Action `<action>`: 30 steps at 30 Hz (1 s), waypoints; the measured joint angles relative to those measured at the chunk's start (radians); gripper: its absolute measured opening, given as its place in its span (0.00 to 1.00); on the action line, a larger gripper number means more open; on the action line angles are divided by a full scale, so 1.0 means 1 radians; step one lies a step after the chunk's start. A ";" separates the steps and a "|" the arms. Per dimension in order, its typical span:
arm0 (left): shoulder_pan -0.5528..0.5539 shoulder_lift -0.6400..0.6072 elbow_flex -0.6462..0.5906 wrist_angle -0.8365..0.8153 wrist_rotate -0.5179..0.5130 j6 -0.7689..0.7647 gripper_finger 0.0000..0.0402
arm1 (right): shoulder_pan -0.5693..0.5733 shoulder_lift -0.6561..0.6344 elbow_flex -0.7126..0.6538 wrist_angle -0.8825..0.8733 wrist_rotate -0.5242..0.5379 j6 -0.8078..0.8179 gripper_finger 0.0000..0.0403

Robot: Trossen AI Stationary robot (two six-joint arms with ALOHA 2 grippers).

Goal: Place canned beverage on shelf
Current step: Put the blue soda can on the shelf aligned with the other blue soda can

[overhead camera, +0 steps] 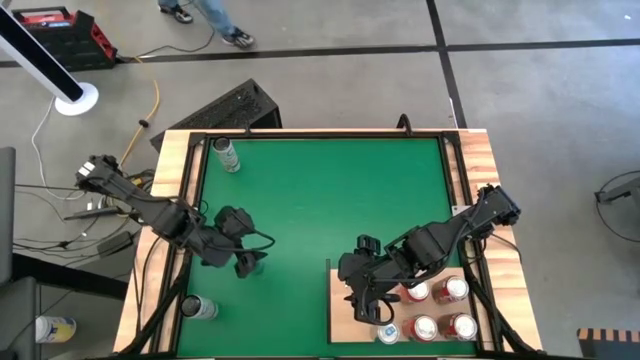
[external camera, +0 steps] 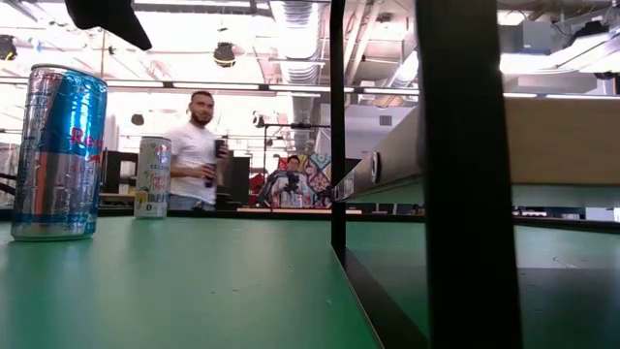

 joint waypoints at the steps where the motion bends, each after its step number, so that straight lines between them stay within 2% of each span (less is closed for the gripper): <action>1: 0.000 0.004 0.000 0.000 0.000 0.000 0.88 | 0.000 0.000 0.000 0.000 0.000 0.002 0.78; 17: 0.000 0.007 -0.001 -0.008 0.048 -0.133 0.88 | 0.003 0.000 0.000 0.038 0.001 0.079 0.78; 30: 0.000 0.007 -0.001 -0.095 0.079 -0.119 0.77 | -0.013 0.000 0.000 0.104 0.003 0.098 0.78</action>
